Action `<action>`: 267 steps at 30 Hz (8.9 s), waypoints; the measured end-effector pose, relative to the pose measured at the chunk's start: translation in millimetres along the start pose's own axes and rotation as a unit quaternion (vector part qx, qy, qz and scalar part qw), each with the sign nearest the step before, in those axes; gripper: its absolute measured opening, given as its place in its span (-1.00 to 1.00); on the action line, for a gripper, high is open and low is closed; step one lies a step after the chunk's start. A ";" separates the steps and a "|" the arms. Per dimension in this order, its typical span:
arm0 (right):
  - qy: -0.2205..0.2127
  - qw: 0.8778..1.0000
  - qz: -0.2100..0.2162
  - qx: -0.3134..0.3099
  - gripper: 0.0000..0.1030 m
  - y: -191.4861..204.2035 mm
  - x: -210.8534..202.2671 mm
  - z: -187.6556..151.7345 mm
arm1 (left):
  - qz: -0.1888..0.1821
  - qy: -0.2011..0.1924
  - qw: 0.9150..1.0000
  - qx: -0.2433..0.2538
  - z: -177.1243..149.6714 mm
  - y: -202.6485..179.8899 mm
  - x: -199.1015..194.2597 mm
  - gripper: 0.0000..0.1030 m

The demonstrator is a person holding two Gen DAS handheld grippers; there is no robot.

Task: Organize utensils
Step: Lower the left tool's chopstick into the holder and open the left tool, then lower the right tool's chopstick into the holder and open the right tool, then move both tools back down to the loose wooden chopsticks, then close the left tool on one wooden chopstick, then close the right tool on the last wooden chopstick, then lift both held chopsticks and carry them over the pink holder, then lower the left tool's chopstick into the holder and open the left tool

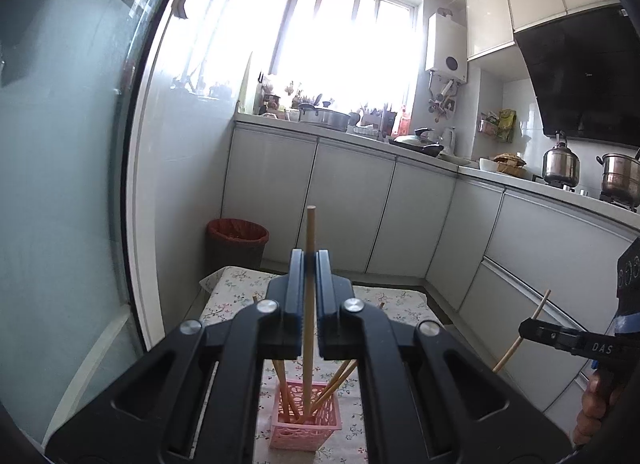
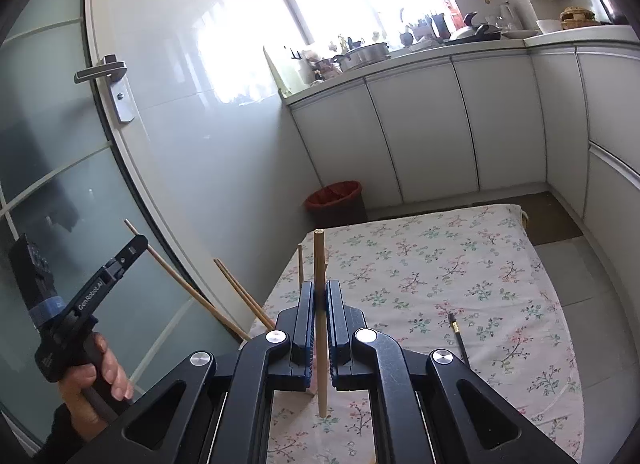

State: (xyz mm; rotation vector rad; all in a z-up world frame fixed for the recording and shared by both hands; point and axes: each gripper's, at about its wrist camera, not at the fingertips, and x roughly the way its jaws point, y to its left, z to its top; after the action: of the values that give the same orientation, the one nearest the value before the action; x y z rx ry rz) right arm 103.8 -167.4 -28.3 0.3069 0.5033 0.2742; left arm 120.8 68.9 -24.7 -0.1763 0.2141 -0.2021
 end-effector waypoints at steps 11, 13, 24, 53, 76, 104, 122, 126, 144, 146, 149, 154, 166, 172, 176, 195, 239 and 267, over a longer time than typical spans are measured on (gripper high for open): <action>-0.023 0.999 0.009 0.020 -0.89 8.1 3.5 9.7 | 0.004 0.077 0.997 -0.024 -30.1 14.1 42.4 -0.89; -0.029 0.999 0.011 0.026 -0.89 9.8 4.6 12.8 | 0.006 0.079 0.997 -0.026 -32.9 15.8 43.7 -0.89; -0.046 0.998 0.024 0.048 -0.89 23.1 25.2 20.2 | 0.020 0.119 0.992 -0.034 -27.6 17.5 25.9 0.45; -0.010 0.998 -0.007 0.058 -0.03 21.3 100.9 -6.3 | 0.043 0.221 0.973 -0.048 -50.6 30.0 36.2 0.60; 0.154 0.981 -0.121 0.008 0.41 -70.4 43.7 -39.3 | 0.004 0.334 0.942 -0.004 -89.5 -25.9 40.4 0.63; 0.301 0.932 -0.187 0.071 0.42 -157.8 55.7 -93.7 | -0.023 0.457 0.884 0.095 -185.1 -141.0 129.1 0.62; 0.326 0.923 -0.187 0.083 0.42 -176.6 70.8 -102.1 | -0.042 0.473 0.879 0.045 -213.6 -161.2 189.1 -0.66; 0.327 0.922 -0.186 0.085 0.42 -177.2 71.2 -102.2 | -0.036 0.471 0.879 0.064 -218.3 -165.9 193.6 -0.76; 0.330 0.920 -0.182 0.109 0.42 -166.3 94.1 -103.0 | -0.059 0.409 0.906 0.089 -159.9 -134.7 128.4 -0.87; 0.333 0.919 -0.179 0.115 0.42 -163.5 100.7 -104.4 | -0.063 0.399 0.910 0.091 -150.5 -129.4 118.4 -0.87; 0.337 0.916 -0.179 0.124 0.42 -159.6 109.7 -107.4 | -0.066 0.387 0.915 0.090 -138.1 -120.8 105.2 -0.87; 0.331 0.915 -0.177 0.149 0.33 -156.9 123.5 -108.1 | -0.075 0.370 0.923 0.079 -120.7 -104.3 84.7 -0.87; 0.316 0.912 -0.174 0.197 -0.47 -160.1 155.9 -111.6 | -0.073 0.354 0.930 0.071 -108.6 -78.2 68.8 -0.87; 0.323 0.914 -0.203 0.140 -0.58 -148.2 173.9 -115.8 | -0.069 0.354 0.931 0.061 -105.5 -67.3 70.1 -0.87; 0.328 0.913 -0.236 0.058 -0.76 -130.5 182.3 -118.5 | -0.068 0.352 0.931 0.062 -105.1 -67.5 69.5 -0.87; 0.204 0.964 -0.169 0.034 -0.89 -97.5 76.4 -75.0 | -0.081 0.295 0.950 0.065 -77.4 -63.0 34.5 -0.87; 0.024 0.998 -0.051 -0.026 -0.89 -10.5 -16.7 -18.2 | 0.018 0.028 0.997 -0.065 -12.3 6.3 9.8 -0.87; 0.008 1.000 -0.016 0.012 -0.89 6.5 8.3 -5.3 | 0.016 0.157 0.986 -0.062 -34.5 4.0 40.8 -0.18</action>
State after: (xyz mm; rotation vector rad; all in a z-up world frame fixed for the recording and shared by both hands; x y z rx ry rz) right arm 106.9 -157.5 -34.0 0.3194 0.5273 0.2392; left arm 152.8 58.7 -66.5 -0.2636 0.5436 -0.1842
